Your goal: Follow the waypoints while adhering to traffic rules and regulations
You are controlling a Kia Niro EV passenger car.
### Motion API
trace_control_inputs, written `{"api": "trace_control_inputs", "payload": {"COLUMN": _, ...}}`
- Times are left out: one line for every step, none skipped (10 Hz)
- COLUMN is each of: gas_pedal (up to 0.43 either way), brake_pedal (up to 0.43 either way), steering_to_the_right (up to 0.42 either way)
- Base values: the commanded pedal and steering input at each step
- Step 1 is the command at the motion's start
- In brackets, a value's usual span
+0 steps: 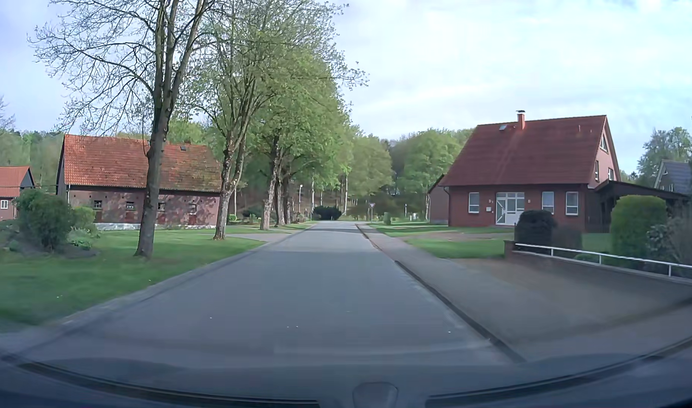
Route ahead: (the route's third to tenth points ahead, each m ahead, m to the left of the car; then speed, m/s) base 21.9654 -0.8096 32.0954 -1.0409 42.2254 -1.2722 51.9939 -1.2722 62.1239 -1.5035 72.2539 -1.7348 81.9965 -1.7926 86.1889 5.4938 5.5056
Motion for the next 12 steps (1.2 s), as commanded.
{"api": "trace_control_inputs", "payload": {"gas_pedal": 0.13, "brake_pedal": 0.0, "steering_to_the_right": -0.007}}
{"api": "trace_control_inputs", "payload": {"gas_pedal": 0.13, "brake_pedal": 0.0, "steering_to_the_right": -0.006}}
{"api": "trace_control_inputs", "payload": {"gas_pedal": 0.13, "brake_pedal": 0.0, "steering_to_the_right": -0.005}}
{"api": "trace_control_inputs", "payload": {"gas_pedal": 0.13, "brake_pedal": 0.0, "steering_to_the_right": -0.003}}
{"api": "trace_control_inputs", "payload": {"gas_pedal": 0.118, "brake_pedal": 0.0, "steering_to_the_right": 0.0}}
{"api": "trace_control_inputs", "payload": {"gas_pedal": 0.118, "brake_pedal": 0.0, "steering_to_the_right": 0.002}}
{"api": "trace_control_inputs", "payload": {"gas_pedal": 0.118, "brake_pedal": 0.0, "steering_to_the_right": 0.002}}
{"api": "trace_control_inputs", "payload": {"gas_pedal": 0.118, "brake_pedal": 0.0, "steering_to_the_right": 0.002}}
{"api": "trace_control_inputs", "payload": {"gas_pedal": 0.118, "brake_pedal": 0.0, "steering_to_the_right": 0.002}}
{"api": "trace_control_inputs", "payload": {"gas_pedal": 0.118, "brake_pedal": 0.0, "steering_to_the_right": 0.002}}
{"api": "trace_control_inputs", "payload": {"gas_pedal": 0.118, "brake_pedal": 0.0, "steering_to_the_right": 0.002}}
{"api": "trace_control_inputs", "payload": {"gas_pedal": 0.118, "brake_pedal": 0.0, "steering_to_the_right": 0.002}}
